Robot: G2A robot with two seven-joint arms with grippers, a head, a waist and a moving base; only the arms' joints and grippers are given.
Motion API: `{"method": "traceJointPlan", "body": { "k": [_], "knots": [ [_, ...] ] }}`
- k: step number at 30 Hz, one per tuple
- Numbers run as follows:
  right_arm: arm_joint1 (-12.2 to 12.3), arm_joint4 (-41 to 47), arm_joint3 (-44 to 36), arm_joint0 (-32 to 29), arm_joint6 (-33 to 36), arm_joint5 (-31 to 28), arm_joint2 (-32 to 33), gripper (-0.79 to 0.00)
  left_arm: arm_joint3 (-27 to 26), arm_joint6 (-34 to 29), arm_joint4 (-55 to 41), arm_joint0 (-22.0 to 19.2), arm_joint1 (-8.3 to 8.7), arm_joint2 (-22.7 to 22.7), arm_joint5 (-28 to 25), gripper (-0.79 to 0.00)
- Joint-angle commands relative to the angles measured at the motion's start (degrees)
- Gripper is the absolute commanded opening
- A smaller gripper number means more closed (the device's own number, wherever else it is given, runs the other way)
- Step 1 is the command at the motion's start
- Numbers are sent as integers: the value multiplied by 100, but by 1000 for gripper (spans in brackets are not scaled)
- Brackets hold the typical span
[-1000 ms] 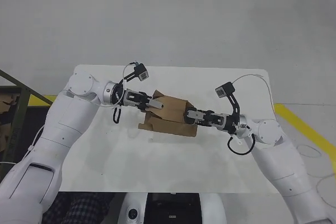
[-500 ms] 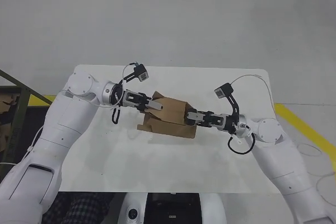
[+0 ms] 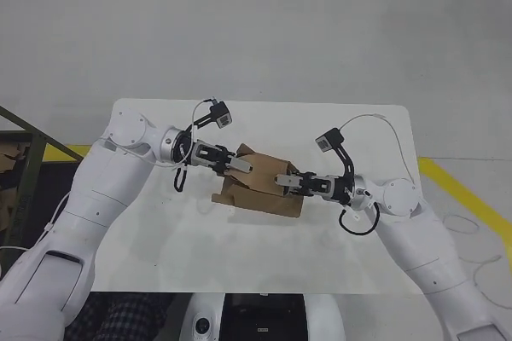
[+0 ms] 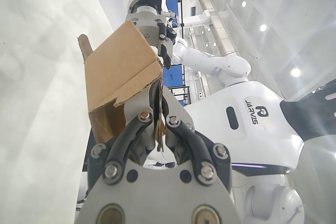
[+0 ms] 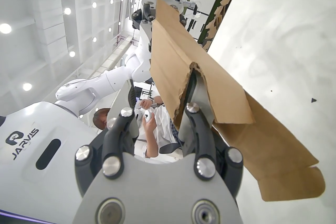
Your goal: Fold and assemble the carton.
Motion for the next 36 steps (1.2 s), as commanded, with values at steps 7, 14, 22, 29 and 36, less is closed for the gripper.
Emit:
{"method": "traceJointPlan", "body": {
  "k": [7, 14, 22, 29, 36],
  "knots": [
    [-15, -5, 95, 31, 78, -54, -30, -551, 4, 0, -9, -5, 6, 147, 23, -785],
    [-3, -23, 153, 18, 197, -78, 13, -773, -21, 0, -28, -45, 10, 257, 31, -785],
    [4, -24, 142, -20, 271, -68, 27, -785, 11, 0, -45, -88, 26, 313, 30, -785],
    [0, -173, 123, -12, 152, 27, 14, -785, -92, 0, -70, -90, 76, 204, 43, 0],
    [-6, -332, 150, -4, 58, 105, -15, -785, -332, 0, -143, -47, 158, 55, 69, 0]
  ]
}}
